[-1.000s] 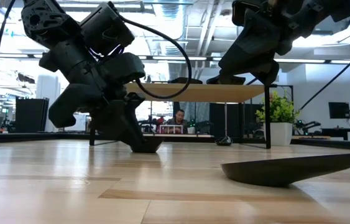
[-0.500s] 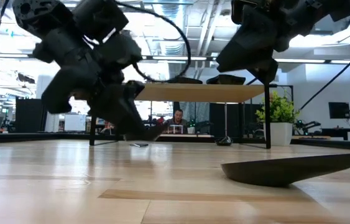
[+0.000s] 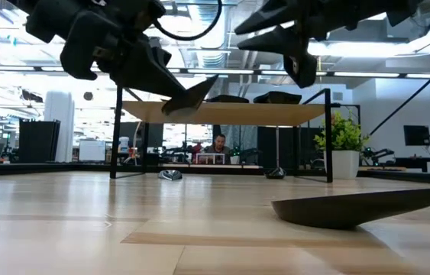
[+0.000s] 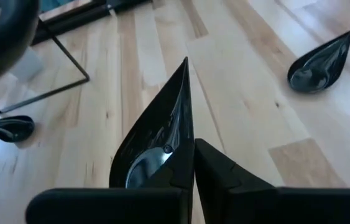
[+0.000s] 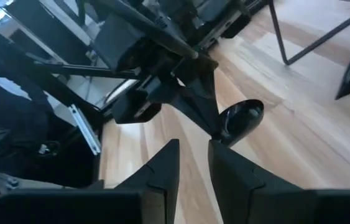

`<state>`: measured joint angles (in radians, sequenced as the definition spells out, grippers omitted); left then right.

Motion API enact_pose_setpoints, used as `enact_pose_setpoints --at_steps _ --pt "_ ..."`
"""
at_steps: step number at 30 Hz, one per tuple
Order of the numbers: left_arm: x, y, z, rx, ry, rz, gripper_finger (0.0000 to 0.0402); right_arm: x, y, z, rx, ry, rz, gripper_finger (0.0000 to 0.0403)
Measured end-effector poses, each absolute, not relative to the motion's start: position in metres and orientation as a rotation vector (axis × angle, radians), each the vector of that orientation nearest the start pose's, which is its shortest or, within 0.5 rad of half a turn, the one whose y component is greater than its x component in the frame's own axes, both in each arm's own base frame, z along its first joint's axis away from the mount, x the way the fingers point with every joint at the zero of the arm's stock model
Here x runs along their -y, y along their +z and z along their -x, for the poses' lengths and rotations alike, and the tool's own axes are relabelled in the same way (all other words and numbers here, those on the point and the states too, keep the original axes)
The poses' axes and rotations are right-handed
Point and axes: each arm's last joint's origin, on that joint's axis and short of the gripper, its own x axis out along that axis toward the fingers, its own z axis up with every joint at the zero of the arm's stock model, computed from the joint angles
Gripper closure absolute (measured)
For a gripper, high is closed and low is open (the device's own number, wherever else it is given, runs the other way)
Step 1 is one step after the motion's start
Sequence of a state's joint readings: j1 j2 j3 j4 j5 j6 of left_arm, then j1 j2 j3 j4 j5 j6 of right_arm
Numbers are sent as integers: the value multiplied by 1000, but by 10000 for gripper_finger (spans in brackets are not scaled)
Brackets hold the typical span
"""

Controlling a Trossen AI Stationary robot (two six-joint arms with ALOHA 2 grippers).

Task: Pick & Place Mini shaped plates
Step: Stack the black drop shaped plate on the black drop shaped plate on the shelf

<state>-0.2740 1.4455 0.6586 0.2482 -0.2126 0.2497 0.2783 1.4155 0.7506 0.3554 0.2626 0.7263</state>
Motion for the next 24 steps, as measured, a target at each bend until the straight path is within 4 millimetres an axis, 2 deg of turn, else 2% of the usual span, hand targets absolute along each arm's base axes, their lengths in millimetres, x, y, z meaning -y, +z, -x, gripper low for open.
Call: enact_pose_setpoints --at_steps 6,12,17,24 --pt "81 185 -273 -506 -159 -383 391 -75 231 -291 -291 -94 -610 302" --pt "90 185 -270 -500 -191 -392 387 -65 231 -293 -278 -132 -621 287" --pt "95 185 -269 -498 -205 -400 392 -55 231 -295 -253 -197 -637 284" --pt "99 186 -267 -494 -198 -418 388 -51 231 -295 -252 -212 -638 284"
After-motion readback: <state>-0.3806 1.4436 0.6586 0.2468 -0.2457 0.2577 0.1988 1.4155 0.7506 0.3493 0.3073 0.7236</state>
